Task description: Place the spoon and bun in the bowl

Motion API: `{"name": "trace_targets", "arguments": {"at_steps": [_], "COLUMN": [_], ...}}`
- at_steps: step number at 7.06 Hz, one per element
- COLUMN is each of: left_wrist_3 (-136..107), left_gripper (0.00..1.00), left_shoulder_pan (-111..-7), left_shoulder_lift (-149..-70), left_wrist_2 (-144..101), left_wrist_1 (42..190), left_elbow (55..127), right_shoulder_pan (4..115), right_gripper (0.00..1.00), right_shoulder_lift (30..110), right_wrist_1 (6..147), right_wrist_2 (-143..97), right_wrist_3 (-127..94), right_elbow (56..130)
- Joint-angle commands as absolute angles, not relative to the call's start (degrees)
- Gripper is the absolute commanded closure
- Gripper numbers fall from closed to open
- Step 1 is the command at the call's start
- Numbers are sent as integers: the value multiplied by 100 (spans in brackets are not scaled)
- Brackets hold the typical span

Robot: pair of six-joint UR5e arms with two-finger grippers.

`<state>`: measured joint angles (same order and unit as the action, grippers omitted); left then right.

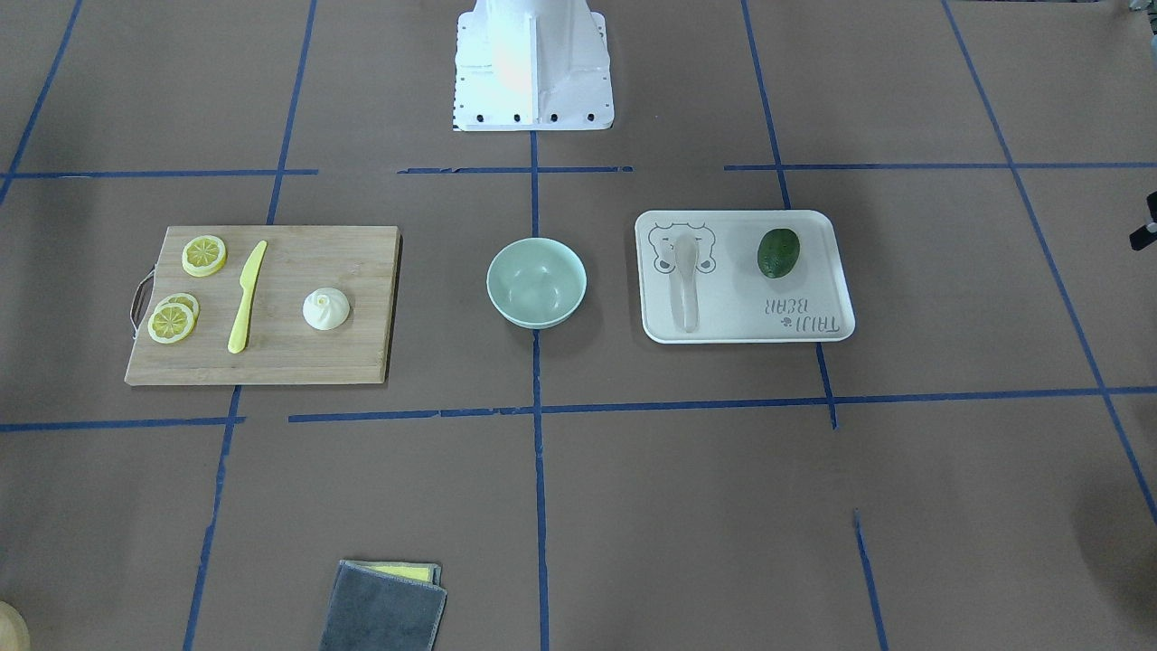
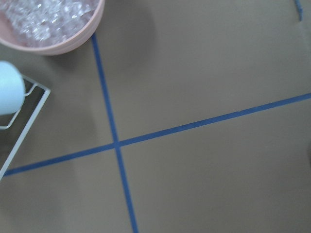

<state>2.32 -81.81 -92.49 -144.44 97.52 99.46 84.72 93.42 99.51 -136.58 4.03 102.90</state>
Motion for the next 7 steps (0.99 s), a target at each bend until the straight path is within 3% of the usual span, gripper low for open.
{"name": "trace_targets", "arguments": {"at_steps": [1, 3, 4, 5, 7], "left_wrist_3": [-941, -3212, -4330, -4890, -4983], "left_gripper": [0, 0, 0, 7, 8], "left_shoulder_pan": [-7378, -6237, -5579, -4998, -4475], "left_shoulder_lift": [-9193, -9516, -10041, -10376, -10712], "left_wrist_2": [-15143, -14725, -14182, -13420, -12843], "left_wrist_1": [10771, 12359, 12523, 12498, 11940], "left_elbow": [10010, 10011, 10011, 9941, 9879], "right_shoulder_pan": [8464, 8455, 8455, 8455, 8455], "right_gripper": [0, 0, 0, 0, 0], "right_shoulder_lift": [9360, 9360, 9352, 9343, 9351], "right_wrist_1": [9958, 9949, 9949, 9949, 9940], "right_wrist_2": [-13658, -13676, -13676, -13667, -13579], "right_wrist_3": [413, 404, 404, 396, 325], "right_elbow": [10248, 10265, 10274, 10274, 10248]}}
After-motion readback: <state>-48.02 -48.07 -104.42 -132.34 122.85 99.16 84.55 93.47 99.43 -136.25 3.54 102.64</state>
